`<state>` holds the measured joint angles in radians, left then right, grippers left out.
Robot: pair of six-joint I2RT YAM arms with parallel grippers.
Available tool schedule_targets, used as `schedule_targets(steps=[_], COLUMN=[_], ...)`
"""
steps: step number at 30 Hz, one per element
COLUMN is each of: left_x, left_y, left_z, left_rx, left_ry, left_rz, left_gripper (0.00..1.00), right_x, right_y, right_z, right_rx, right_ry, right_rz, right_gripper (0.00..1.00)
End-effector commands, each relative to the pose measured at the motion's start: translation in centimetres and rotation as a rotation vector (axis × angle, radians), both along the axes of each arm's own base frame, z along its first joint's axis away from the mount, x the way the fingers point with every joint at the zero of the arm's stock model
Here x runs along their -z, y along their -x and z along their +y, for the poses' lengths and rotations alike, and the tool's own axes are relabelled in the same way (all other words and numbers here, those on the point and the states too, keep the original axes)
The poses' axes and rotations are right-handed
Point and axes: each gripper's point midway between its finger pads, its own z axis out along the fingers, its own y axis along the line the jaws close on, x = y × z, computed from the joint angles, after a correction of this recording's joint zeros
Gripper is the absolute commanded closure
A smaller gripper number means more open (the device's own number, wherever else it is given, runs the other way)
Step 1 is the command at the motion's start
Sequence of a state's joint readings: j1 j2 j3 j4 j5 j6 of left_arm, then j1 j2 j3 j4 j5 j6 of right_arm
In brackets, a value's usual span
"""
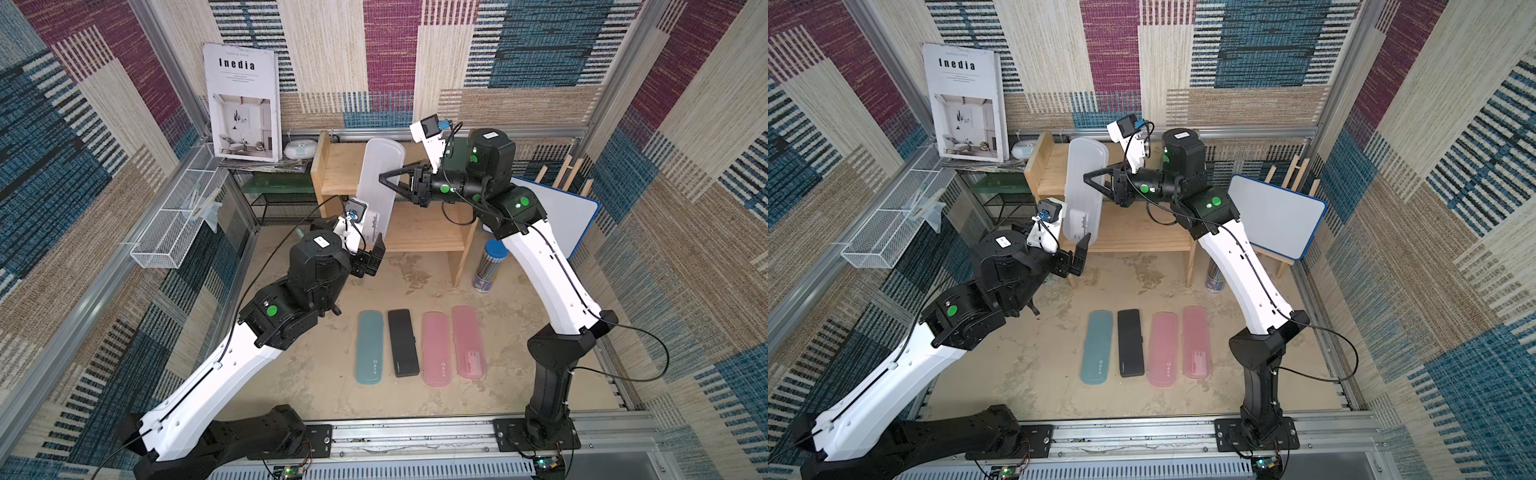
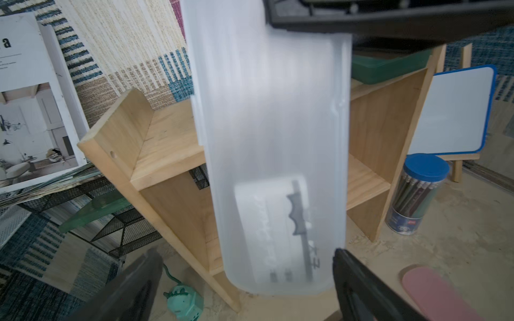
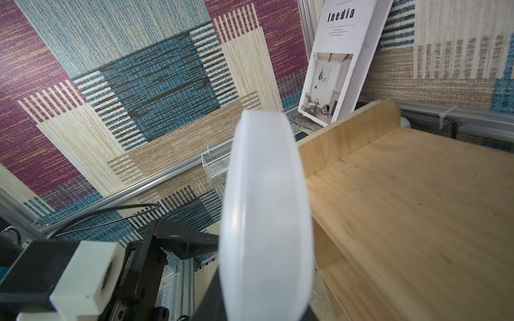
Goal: Remove the pencil cases from the shelf
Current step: Pick up the pencil case from the center of the board.
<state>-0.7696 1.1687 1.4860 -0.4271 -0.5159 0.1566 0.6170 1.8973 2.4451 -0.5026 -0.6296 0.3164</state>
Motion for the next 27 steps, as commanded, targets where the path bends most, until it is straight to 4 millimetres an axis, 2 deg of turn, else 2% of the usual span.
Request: schedule_targets(steps=[1, 6, 12, 16, 20, 27], left_x=[-0.2, -0.2, -0.5, 0.5, 1.5, 1.4], left_y=[-0.8, -0.9, 0.0, 0.1, -0.9, -2.3], left_z=[1.2, 0.4, -2.4, -4.0, -3.2, -1.0], left_rx=[-0.1, -0.068, 0.101, 0.17, 0.087, -0.04], left_ry=[-0.015, 0.014, 0.119, 0.115, 0.08, 0.078], left_rz=[-0.007, 0.005, 0.032, 0.092, 0.116, 0.089], left_gripper=[0.01, 0.01, 0.01, 0.01, 0.01, 0.01], right_x=[-0.8, -0.8, -0.1, -0.3, -1.0, -1.3], right_y=[0.4, 1.0, 0.5, 0.5, 1.2, 2.5], right_z=[-0.1, 0.0, 0.3, 0.4, 0.3, 0.3], right_rx=[0.017, 0.0, 0.01, 0.006, -0.012, -0.045], right_ry=[-0.009, -0.015, -0.007, -0.013, -0.027, -0.034], right_rz=[-0.054, -0.053, -0.04, -0.047, -0.055, -0.047], right_gripper=[1.0, 1.0, 1.0, 1.0, 1.0, 1.0])
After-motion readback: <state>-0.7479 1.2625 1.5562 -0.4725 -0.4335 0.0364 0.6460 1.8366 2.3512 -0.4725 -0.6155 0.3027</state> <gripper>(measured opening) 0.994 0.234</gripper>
